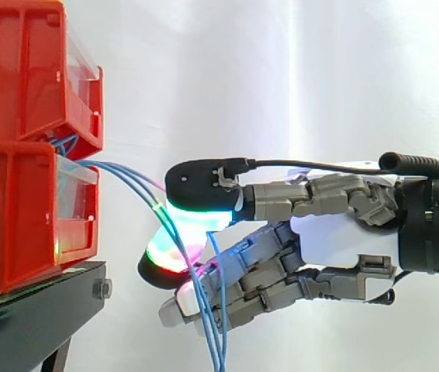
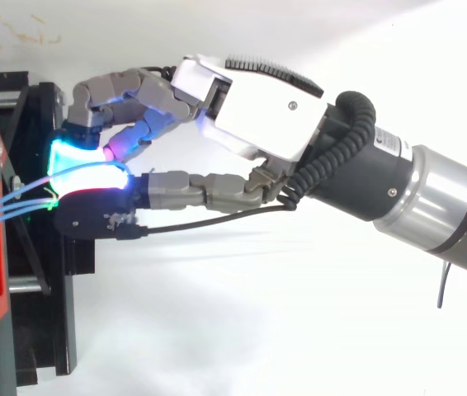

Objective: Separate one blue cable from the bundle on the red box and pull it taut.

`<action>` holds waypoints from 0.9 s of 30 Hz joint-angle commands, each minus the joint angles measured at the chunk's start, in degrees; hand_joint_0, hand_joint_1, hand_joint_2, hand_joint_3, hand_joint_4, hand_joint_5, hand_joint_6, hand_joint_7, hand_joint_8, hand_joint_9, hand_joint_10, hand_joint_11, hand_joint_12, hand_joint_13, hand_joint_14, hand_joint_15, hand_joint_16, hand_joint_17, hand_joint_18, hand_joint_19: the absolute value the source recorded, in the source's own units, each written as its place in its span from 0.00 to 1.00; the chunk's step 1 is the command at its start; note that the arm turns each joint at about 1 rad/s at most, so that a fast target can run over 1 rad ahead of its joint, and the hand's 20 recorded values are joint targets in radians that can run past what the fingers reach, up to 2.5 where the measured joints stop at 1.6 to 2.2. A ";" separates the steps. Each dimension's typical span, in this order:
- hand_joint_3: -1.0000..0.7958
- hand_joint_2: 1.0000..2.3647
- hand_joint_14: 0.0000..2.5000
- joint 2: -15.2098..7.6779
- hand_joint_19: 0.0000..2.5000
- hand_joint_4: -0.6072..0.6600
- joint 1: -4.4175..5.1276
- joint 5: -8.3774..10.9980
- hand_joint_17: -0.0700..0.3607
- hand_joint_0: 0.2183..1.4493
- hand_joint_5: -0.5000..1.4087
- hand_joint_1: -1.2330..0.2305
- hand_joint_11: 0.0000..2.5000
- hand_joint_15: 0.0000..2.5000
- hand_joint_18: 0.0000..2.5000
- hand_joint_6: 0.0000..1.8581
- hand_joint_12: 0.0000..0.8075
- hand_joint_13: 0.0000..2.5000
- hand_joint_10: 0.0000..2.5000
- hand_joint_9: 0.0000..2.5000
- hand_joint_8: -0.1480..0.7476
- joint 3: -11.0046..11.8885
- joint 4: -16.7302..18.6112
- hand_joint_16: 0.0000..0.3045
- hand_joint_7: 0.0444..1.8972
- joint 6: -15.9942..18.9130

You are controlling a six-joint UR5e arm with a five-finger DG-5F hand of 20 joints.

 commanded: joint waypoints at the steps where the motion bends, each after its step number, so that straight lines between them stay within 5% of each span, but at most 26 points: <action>1: 0.46 0.01 0.00 0.13 0.10 0.64 0.16 -0.19 0.43 0.29 0.19 0.36 0.22 0.08 0.24 0.47 0.53 0.25 0.00 0.39 0.61 0.93 -0.55 0.17 0.60 0.18; 7: 0.47 0.01 0.00 0.39 0.10 0.58 0.34 -0.28 0.42 0.32 0.17 0.29 0.24 0.09 0.24 0.49 0.52 0.25 0.01 0.38 0.60 2.95 -4.50 0.16 0.59 0.62; 13: 0.39 0.01 0.00 2.15 0.10 0.63 0.95 -0.02 0.41 0.32 0.17 0.26 0.24 0.09 0.23 0.49 0.51 0.24 0.01 0.37 0.59 3.65 -8.63 0.16 0.56 0.88; 16: 0.29 0.00 0.00 2.32 0.12 0.64 0.95 -0.28 0.42 0.26 0.18 0.42 0.24 0.10 0.24 0.48 0.53 0.25 0.01 0.40 0.61 3.65 -9.60 0.16 0.58 0.97; 20: 0.30 0.00 0.00 2.32 0.12 0.63 0.95 -0.37 0.42 0.27 0.19 0.55 0.23 0.10 0.23 0.47 0.52 0.25 0.01 0.41 0.60 3.65 -10.74 0.16 0.59 1.06; 27: 0.39 0.01 0.00 2.41 0.12 0.64 1.04 -0.37 0.41 0.29 0.18 0.45 0.24 0.10 0.23 0.47 0.52 0.25 0.01 0.40 0.61 3.74 -10.83 0.16 0.61 1.15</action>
